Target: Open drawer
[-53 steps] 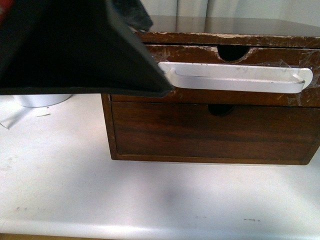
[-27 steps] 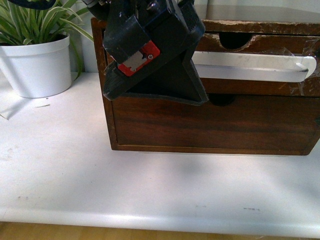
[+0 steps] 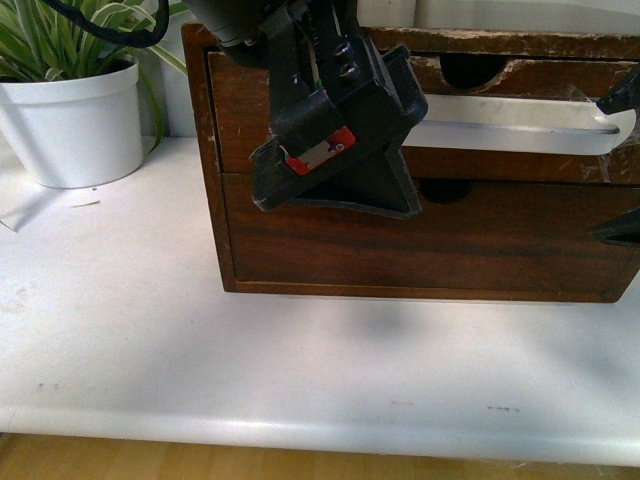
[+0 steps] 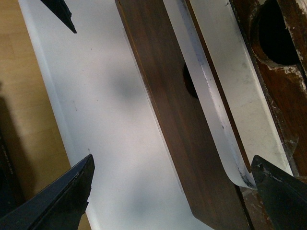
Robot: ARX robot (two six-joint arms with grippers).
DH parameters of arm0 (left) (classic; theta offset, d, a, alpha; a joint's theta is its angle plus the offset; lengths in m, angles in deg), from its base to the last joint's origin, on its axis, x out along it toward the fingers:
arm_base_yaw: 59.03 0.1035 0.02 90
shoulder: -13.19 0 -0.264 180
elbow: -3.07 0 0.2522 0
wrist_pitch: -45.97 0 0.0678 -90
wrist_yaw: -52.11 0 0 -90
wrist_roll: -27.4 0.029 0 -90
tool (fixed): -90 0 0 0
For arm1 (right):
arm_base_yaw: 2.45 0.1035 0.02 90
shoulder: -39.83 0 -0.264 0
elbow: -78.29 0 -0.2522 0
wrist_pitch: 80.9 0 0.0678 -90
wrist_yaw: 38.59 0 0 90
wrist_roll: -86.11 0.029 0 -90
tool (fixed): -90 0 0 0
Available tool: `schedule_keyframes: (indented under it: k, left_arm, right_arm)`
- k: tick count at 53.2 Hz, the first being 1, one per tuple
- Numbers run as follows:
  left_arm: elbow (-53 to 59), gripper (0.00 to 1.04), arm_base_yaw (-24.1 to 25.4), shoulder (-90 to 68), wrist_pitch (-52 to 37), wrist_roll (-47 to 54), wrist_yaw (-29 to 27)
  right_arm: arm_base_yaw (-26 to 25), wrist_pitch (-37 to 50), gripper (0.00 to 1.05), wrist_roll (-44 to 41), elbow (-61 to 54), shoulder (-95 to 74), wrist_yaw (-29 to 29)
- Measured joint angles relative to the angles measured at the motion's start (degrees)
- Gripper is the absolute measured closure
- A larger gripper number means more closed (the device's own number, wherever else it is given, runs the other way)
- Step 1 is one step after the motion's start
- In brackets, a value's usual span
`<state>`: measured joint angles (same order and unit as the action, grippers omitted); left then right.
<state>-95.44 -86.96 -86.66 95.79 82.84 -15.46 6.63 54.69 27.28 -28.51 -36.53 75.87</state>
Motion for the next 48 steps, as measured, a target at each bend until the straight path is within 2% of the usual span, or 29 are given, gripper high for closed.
schedule_keyframes:
  k: [19,37,48]
  left_arm:
    - [-2.05,0.06,-0.7,-0.66,5.46,3.8,-0.46]
    - [-2.73,0.06,-2.25,-1.01,7.32,5.84,-1.92]
    - [-2.84,0.06,-2.78,-1.03,8.37,6.71,-2.8]
  right_arm:
    - [0.46,2.12,0.09,0.76,0.68,-2.54,-1.03]
    - [2.21,4.15,0.09,1.46,1.05,-4.92,-1.31]
    - [2.64,4.66,0.09,1.11,1.07,-6.05,-3.41]
